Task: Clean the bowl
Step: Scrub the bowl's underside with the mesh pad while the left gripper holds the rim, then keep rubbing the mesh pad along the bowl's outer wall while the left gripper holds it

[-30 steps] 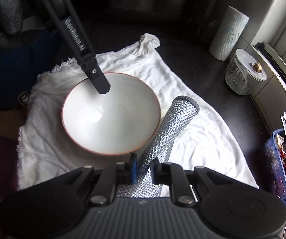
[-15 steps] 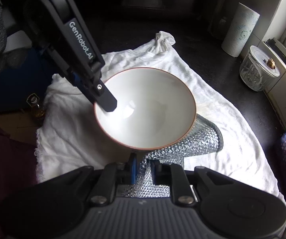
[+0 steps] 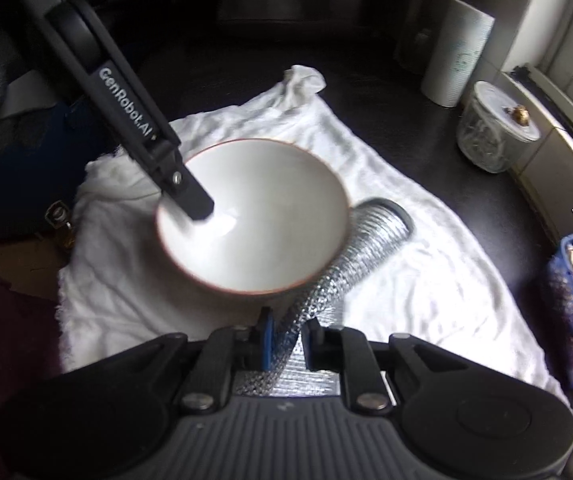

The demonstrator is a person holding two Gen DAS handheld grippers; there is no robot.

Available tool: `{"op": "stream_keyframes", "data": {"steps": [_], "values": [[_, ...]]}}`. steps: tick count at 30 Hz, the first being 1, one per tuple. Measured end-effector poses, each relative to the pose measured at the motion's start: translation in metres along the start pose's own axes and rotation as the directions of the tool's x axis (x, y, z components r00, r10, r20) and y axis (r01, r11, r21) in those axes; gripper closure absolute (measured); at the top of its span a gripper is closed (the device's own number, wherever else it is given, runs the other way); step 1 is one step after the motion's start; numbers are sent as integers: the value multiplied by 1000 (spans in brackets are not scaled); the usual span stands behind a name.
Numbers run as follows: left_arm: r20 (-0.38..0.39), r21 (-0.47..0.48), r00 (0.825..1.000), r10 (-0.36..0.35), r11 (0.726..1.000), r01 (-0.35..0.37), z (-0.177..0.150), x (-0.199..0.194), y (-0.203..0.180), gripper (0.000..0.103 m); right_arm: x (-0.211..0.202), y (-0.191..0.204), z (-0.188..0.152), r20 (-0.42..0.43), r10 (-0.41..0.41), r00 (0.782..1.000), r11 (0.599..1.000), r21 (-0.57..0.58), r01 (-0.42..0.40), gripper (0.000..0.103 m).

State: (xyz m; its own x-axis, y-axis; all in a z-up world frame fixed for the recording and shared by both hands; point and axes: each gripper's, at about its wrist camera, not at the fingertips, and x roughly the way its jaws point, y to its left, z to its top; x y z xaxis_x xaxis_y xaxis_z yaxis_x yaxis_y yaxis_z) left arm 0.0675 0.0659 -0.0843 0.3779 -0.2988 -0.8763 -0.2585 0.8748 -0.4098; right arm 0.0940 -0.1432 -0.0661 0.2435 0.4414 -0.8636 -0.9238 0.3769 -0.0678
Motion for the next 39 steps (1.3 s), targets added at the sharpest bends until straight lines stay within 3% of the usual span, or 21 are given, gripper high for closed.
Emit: {"op": "stream_keyframes", "data": {"steps": [6,9,13,17,26,28,32,35,38,39], "values": [[-9,118,1000,14,993,-13,29,4,1,78,0,-9,6,6,-20,1000,1000,-10,20,87],[-27,111,1000,16,994,-13,31,6,3,83,2,-7,9,-4,-23,1000,999,-28,23,87],[-48,12,999,-11,1000,12,21,7,9,91,7,1,6,-24,1,1000,1000,-31,-2,87],[-44,-111,998,-39,993,34,5,7,11,91,9,15,3,-32,26,999,999,-36,-27,87],[-33,-350,995,-98,933,80,-27,12,5,87,3,28,2,-21,48,999,998,-40,-49,85],[-36,-283,997,-71,957,58,-24,10,-2,87,6,27,1,-29,53,998,998,-43,-54,85],[-9,-52,1000,27,998,-27,-8,3,-18,84,4,17,0,-21,38,999,999,-35,-39,85],[1,103,998,68,992,-68,5,5,-23,84,1,7,3,-10,9,1000,999,-32,-10,85],[3,236,997,83,968,-82,20,10,-25,84,-1,0,7,-10,-19,1000,999,-37,18,85],[3,247,997,82,966,-80,22,11,-24,86,-1,-2,7,-11,-29,1000,999,-38,29,85]]}}
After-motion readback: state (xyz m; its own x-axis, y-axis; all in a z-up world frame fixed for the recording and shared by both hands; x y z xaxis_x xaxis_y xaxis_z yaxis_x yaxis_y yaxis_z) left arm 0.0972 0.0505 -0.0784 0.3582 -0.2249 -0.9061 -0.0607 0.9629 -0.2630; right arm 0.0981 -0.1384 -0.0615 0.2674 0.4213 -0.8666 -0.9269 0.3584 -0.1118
